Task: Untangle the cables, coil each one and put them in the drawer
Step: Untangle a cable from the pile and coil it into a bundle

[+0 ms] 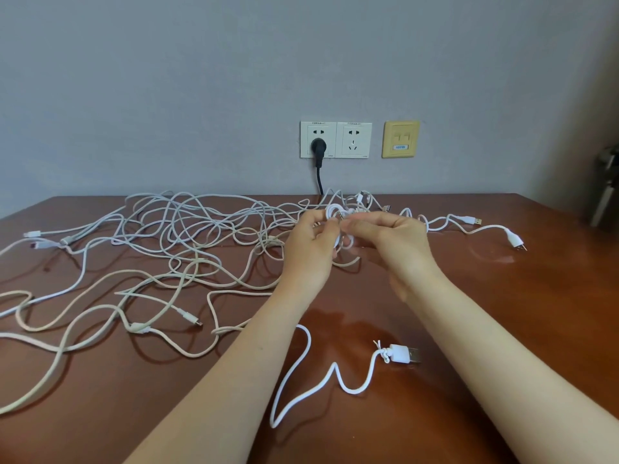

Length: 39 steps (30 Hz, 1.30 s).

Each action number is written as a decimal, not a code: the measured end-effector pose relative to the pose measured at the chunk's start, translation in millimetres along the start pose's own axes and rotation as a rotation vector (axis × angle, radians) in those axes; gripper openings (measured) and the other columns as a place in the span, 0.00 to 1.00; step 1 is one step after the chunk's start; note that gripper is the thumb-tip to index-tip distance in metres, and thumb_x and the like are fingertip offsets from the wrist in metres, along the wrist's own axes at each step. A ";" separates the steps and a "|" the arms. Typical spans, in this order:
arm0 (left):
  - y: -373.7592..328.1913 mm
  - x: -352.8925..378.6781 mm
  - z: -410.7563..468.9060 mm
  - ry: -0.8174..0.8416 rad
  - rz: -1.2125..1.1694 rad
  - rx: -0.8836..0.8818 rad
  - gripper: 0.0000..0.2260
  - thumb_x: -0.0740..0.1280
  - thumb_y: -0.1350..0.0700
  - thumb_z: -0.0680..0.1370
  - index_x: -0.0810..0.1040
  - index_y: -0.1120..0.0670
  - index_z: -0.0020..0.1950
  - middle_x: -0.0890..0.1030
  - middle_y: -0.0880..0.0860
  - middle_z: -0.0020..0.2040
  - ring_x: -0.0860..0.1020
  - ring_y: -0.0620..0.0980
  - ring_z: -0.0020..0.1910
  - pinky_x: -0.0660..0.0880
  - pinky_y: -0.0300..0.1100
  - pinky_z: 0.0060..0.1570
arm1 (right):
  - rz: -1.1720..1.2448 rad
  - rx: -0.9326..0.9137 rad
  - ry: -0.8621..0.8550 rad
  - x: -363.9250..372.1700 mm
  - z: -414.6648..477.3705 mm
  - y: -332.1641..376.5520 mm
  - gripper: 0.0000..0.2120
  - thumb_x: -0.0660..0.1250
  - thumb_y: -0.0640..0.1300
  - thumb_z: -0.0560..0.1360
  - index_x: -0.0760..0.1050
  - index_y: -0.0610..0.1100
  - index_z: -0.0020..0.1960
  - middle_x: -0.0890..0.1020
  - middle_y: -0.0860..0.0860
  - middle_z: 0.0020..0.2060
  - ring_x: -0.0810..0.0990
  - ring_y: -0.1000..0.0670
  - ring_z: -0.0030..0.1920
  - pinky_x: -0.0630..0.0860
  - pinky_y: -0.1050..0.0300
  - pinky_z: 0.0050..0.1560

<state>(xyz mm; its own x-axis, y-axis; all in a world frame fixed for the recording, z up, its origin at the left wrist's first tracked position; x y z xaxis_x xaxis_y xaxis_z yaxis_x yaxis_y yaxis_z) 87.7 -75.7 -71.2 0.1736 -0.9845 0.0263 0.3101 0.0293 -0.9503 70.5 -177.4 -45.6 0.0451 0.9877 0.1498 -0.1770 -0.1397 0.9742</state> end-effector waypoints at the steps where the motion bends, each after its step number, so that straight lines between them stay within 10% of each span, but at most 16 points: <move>1: 0.4 0.2 -0.2 0.005 0.008 0.001 0.08 0.60 0.59 0.79 0.73 0.49 0.42 0.77 0.49 0.32 0.73 0.45 0.30 0.71 0.42 0.40 | -0.005 0.025 0.008 -1.0 0.7 0.2 0.05 0.69 0.31 0.70 0.79 0.39 0.37 0.80 0.46 0.31 0.76 0.52 0.31 0.80 0.64 0.37; 16: -2.7 -1.0 -5.5 0.237 0.129 0.178 0.13 0.59 0.59 0.80 0.73 0.41 0.55 0.75 0.41 0.34 0.73 0.34 0.29 0.66 0.30 0.31 | 0.120 0.017 -0.084 -8.6 6.8 -1.0 0.10 0.72 0.32 0.69 0.71 0.40 0.40 0.77 0.46 0.29 0.79 0.52 0.26 0.80 0.61 0.33; 20: -6.1 0.2 -6.4 0.225 -0.019 0.114 0.14 0.58 0.61 0.80 0.74 0.42 0.55 0.73 0.49 0.34 0.69 0.38 0.26 0.65 0.27 0.26 | 0.057 -0.022 -0.094 -4.8 9.4 -8.2 0.09 0.73 0.37 0.69 0.72 0.41 0.40 0.76 0.43 0.33 0.76 0.43 0.37 0.78 0.47 0.45; 31: -6.0 -2.0 -3.8 0.139 -0.138 0.030 0.15 0.58 0.62 0.80 0.75 0.49 0.62 0.75 0.49 0.34 0.68 0.40 0.25 0.65 0.31 0.25 | -0.102 -0.101 0.015 -1.1 5.0 -7.9 0.11 0.65 0.29 0.73 0.73 0.45 0.43 0.78 0.52 0.32 0.77 0.58 0.29 0.76 0.63 0.37; 39: -4.2 -1.6 -6.3 0.160 0.129 0.153 0.17 0.59 0.57 0.81 0.68 0.33 0.59 0.79 0.51 0.52 0.73 0.35 0.29 0.67 0.28 0.32 | 0.013 -0.011 -0.077 -5.1 5.9 -2.5 0.12 0.66 0.26 0.70 0.71 0.42 0.42 0.78 0.48 0.30 0.77 0.52 0.27 0.79 0.54 0.43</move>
<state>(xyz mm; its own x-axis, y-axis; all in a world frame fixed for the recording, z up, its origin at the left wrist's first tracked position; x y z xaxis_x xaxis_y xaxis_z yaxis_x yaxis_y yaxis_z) 80.3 -75.3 -69.2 0.0743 -0.9853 -0.1535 0.4351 0.1706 -0.8841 76.5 -182.6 -47.7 0.1184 0.9774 0.1751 -0.1893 -0.1509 0.9703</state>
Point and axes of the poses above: each hand's wrist, its own z-axis towards the middle knuckle, its own x-axis out of the palm, y = z × x, the point moved 1 cm from there along z, towards the middle knuckle
